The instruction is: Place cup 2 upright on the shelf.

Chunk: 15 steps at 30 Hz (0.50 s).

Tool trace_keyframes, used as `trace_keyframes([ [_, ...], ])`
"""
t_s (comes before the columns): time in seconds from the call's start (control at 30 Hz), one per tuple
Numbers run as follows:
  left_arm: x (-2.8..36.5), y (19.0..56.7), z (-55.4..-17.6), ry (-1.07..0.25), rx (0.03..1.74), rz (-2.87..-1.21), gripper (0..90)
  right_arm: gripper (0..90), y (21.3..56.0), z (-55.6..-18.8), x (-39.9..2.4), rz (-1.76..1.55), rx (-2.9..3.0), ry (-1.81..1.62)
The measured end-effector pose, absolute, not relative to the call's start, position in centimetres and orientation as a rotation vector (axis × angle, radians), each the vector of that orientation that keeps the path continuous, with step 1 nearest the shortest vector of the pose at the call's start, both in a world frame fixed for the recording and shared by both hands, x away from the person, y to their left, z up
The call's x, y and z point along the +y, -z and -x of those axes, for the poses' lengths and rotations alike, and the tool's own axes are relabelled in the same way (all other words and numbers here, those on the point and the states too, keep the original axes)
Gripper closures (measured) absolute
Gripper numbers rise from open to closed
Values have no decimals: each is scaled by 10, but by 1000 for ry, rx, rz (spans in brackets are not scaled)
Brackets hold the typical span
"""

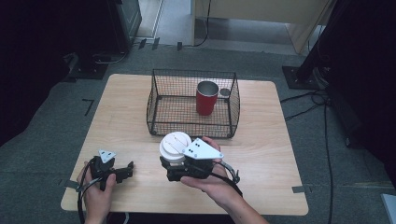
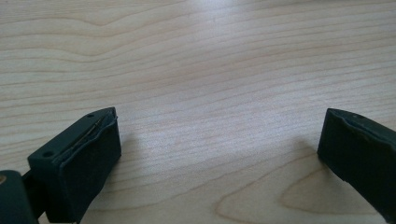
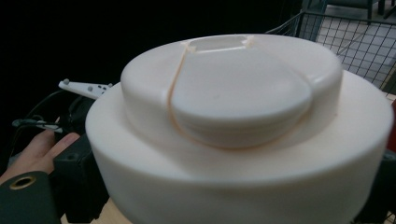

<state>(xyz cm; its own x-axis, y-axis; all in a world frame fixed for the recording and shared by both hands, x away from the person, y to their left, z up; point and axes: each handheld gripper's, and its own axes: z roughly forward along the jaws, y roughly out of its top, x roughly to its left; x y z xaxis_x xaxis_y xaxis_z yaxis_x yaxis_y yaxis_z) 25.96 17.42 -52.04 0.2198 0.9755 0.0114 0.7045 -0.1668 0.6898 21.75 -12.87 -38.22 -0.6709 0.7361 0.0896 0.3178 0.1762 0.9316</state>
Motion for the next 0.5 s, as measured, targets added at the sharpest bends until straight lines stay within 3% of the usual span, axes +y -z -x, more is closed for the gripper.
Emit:
trace_keyframes([
  [0.5,174,520,-260,-631,1545,-1943,0,92,352,-247,-122,-985,2007,-1487],
])
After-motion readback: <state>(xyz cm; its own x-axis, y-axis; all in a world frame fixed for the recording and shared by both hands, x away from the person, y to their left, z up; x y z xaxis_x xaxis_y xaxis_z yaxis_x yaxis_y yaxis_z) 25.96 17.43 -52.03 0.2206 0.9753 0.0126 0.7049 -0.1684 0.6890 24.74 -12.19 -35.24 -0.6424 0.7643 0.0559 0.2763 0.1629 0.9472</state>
